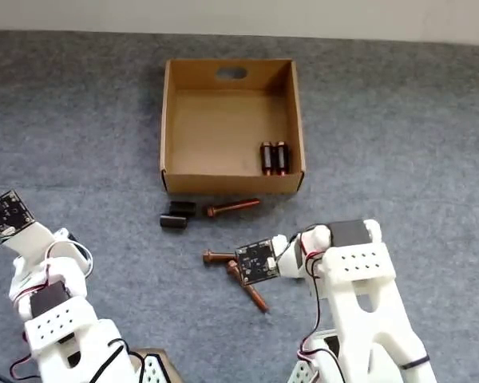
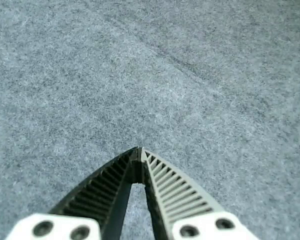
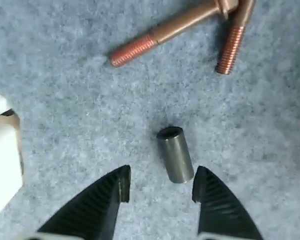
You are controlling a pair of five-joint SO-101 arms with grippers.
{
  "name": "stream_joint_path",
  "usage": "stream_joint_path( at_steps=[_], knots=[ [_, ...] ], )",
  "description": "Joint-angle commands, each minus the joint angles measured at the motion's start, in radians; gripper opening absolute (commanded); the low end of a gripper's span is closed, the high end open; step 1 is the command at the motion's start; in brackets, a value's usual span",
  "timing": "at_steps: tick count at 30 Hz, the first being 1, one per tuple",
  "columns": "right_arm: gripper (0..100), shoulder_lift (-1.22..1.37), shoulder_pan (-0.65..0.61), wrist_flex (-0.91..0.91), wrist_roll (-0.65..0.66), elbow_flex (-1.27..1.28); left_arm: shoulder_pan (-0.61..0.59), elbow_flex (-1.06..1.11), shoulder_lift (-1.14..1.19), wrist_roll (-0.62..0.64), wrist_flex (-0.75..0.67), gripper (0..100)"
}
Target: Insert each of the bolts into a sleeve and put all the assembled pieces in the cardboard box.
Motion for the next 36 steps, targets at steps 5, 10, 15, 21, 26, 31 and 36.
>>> stream_joint_path(
  at_steps=[5, 10, 15, 21, 26, 31, 36],
  knots=[
    [19.8, -0.001, 0.004, -0.165, 0.049, 0.105, 0.018, -0.030, -0.007, 0.002, -0.018, 1],
    [19.8, -0.001, 0.005, -0.254, 0.044, 0.180, 0.018, -0.030, -0.007, 0.002, -0.018, 1],
    [19.8, -0.001, 0.010, -0.381, 0.044, 0.285, 0.018, -0.030, -0.007, 0.002, -0.018, 1],
    [7.7, -0.012, 0.010, -0.404, -0.054, 0.292, 0.018, -0.030, -0.007, 0.002, -0.018, 1],
    [1.2, -0.012, 0.010, -0.400, -0.308, 0.194, 0.018, -0.030, -0.007, 0.002, -0.018, 1],
    [0.5, -0.012, 0.005, -0.400, -0.724, 0.087, 0.018, -0.030, -0.007, 0.002, -0.017, 1],
    [1.5, -0.001, 0.005, -0.404, -1.077, 0.111, 0.018, -0.030, -0.007, 0.002, -0.015, 1]
  ],
)
